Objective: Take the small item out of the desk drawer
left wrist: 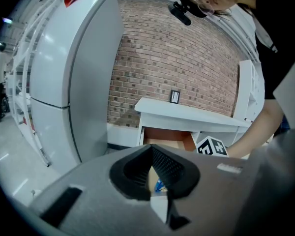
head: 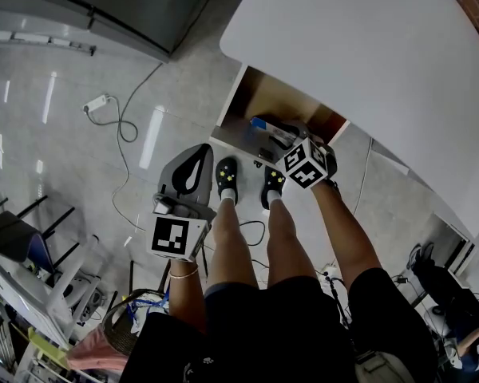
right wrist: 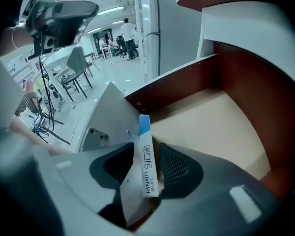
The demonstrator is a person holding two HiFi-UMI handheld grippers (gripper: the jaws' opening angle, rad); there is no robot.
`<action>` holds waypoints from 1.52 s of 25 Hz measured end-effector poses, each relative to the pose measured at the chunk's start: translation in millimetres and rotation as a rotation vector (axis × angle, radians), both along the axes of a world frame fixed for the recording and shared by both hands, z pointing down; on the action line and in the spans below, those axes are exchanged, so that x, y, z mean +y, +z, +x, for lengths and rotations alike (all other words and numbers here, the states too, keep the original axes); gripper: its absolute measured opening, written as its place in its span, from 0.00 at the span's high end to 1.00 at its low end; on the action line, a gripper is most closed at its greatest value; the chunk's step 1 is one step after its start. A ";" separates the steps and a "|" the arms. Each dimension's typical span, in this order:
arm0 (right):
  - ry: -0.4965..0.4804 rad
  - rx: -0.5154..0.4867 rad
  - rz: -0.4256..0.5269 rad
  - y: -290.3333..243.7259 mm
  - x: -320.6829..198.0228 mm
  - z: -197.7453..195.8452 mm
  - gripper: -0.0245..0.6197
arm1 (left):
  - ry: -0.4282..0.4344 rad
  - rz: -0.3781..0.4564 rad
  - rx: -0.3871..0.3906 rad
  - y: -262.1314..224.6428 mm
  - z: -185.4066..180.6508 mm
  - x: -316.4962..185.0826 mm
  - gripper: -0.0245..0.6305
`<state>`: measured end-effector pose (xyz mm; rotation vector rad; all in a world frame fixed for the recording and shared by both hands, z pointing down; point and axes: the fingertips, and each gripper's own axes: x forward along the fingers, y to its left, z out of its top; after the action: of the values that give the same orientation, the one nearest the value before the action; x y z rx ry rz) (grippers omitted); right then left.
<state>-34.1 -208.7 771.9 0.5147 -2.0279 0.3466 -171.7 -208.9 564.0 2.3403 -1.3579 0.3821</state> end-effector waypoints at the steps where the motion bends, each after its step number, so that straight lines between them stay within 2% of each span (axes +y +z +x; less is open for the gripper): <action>1: -0.004 0.003 -0.003 1.2 -0.3 -0.2 0.68 | -0.003 -0.001 0.001 0.7 -0.4 -0.6 0.97; 9: -0.025 0.024 -0.022 13.1 -1.1 -2.2 0.69 | -0.017 -0.015 -0.001 5.0 -3.0 -1.6 0.97; 16: -0.034 0.049 -0.030 22.7 -0.1 -2.5 0.72 | -0.021 -0.020 -0.004 8.3 -5.8 -2.0 0.97; 20: -0.031 0.058 -0.021 23.9 -1.4 -1.2 0.78 | -0.021 -0.024 -0.003 8.7 -6.5 -2.5 0.97; 26: -0.054 0.075 0.001 24.4 -0.7 -0.7 0.79 | -0.019 -0.031 0.005 9.5 -4.9 -0.7 0.97; 38: 0.011 0.044 0.032 9.6 -4.2 4.3 0.80 | -0.012 -0.017 0.005 5.2 -0.4 1.5 0.97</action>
<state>-29.7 -213.0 781.4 0.5493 -1.9915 0.3071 -172.1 -207.3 569.1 2.3174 -1.3602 0.3819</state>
